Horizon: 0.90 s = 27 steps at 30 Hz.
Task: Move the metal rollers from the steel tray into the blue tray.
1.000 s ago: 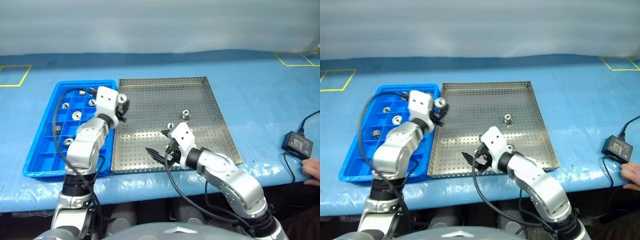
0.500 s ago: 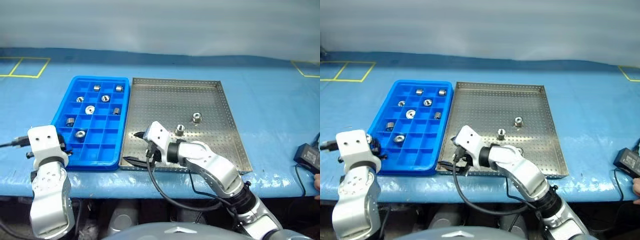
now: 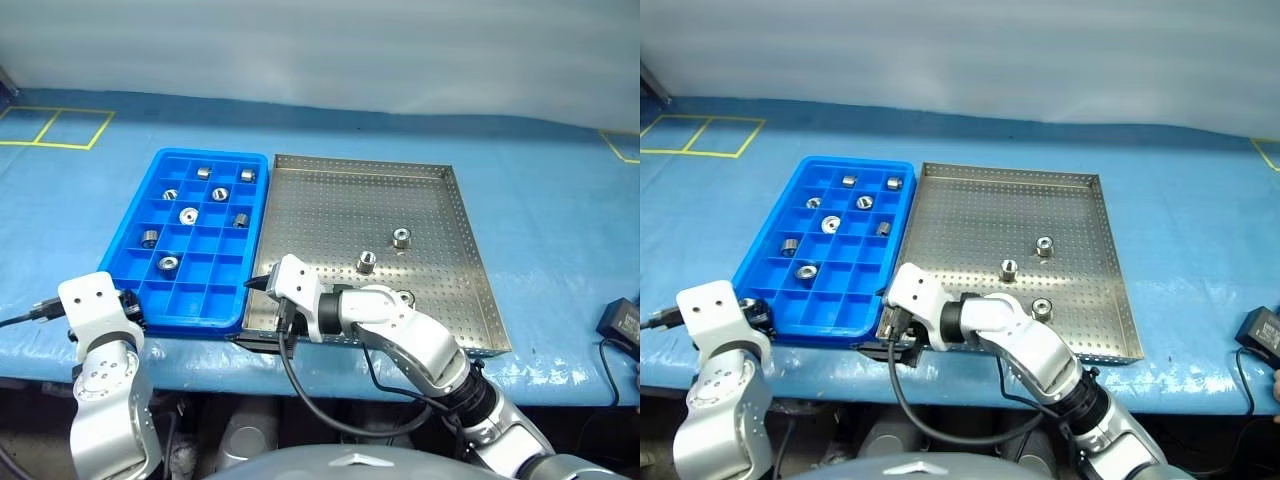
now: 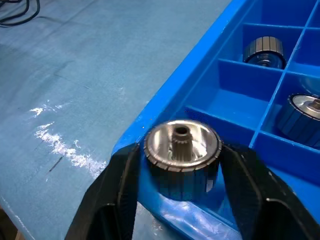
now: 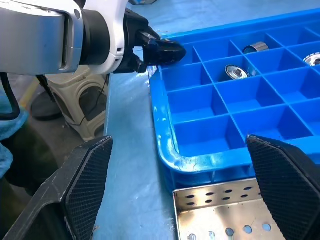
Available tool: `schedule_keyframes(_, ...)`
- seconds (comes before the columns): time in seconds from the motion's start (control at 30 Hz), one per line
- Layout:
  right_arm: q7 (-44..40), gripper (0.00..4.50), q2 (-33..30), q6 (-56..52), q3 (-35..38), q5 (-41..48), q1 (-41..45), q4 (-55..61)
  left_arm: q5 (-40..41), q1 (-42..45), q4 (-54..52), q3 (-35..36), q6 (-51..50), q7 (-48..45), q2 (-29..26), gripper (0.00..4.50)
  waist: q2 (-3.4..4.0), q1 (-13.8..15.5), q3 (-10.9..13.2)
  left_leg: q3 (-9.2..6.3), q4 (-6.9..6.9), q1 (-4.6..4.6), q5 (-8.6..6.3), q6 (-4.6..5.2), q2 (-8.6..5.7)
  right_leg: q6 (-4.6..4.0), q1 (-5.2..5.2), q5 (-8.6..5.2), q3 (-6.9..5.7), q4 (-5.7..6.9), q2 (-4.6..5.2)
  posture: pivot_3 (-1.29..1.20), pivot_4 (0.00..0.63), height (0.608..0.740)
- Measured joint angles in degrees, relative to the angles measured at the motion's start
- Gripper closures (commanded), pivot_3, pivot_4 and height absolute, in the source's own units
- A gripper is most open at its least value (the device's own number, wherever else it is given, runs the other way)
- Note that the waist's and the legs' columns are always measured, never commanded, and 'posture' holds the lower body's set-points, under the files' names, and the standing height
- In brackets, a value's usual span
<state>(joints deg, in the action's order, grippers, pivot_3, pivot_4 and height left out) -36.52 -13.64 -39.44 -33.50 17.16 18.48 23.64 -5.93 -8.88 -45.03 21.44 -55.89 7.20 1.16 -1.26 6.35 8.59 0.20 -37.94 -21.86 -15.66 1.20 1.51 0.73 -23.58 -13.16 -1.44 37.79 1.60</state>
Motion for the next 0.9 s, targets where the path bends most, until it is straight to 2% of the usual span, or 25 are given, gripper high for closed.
schedule_keyframes(0.07,1.44,0.0,-0.24,-0.66,1.67,0.04,-1.57,1.33,0.6,1.23,0.21,-0.06,0.51,-0.75,-0.23,0.12,0.0,-0.06,0.0,-0.04,-0.01,-0.04,0.0,-0.01,-0.01,0.0,0.0,0.0,-0.05,-0.01,0.02,0.25,0.15,0.74)
schedule_keyframes(0.1,2.34,0.0,-0.23,-1.07,2.67,0.03,-2.18,2.02,1.19,1.47,0.3,-0.29,1.31,-1.34,-0.35,0.02,0.0,-0.12,0.0,-0.04,-0.01,-0.04,0.01,-0.01,-0.01,0.0,-0.01,0.0,-0.04,-0.01,0.03,0.23,0.15,0.74)
schedule_keyframes(0.23,12.49,0.0,1.63,-4.64,10.32,-2.69,-4.54,4.33,5.46,1.51,0.74,-4.05,9.32,-7.49,-1.57,0.02,0.01,-0.56,0.0,-0.04,-0.01,-0.09,0.06,-0.11,-0.03,-0.04,-0.02,-0.01,-0.07,-0.01,0.14,0.19,0.15,0.74)
schedule_keyframes(0.4,26.58,0.0,6.82,-11.3,21.32,-7.47,-4.72,3.77,11.15,0.4,1.66,-12.17,18.63,-16.77,-4.29,0.02,0.08,-1.54,-0.01,-0.02,0.02,-0.14,0.06,-0.12,-0.05,-0.09,-0.09,-0.04,-0.08,-0.01,0.41,0.15,0.15,0.74)
schedule_keyframes(0.5,32.37,0.0,8.42,-13.21,25.1,-10.39,-3.31,0.54,13.64,-0.49,1.87,-17.73,22.21,-22.86,-8.62,0.02,0.16,-2.6,0.0,0.01,0.08,-0.14,0.06,-0.12,-0.04,-0.1,-0.12,-0.05,-0.07,-0.01,0.09,0.12,0.15,0.74)
schedule_keyframes(0.67,39.9,0.0,12.55,-11.81,29.58,-13.84,1.17,-8.79,17.92,-1.17,1.9,-24.45,22.89,-30.84,-14.24,0.02,0.26,-4.29,0.04,0.02,0.09,-0.11,0.06,-0.11,0.03,-0.13,-0.13,-0.07,-0.05,0.02,-0.07,0.12,0.15,0.74)
schedule_keyframes(0.9,45.37,0.0,14.89,-7.03,34.95,-15.33,6.52,-20.45,22.03,-0.98,2.06,-28.72,21.93,-34.37,-17.52,0.02,0.38,-4.76,0.1,0.04,0.1,-0.11,0.06,-0.1,0.04,-0.11,-0.14,-0.07,-0.01,0.02,-0.09,0.13,0.15,0.74)
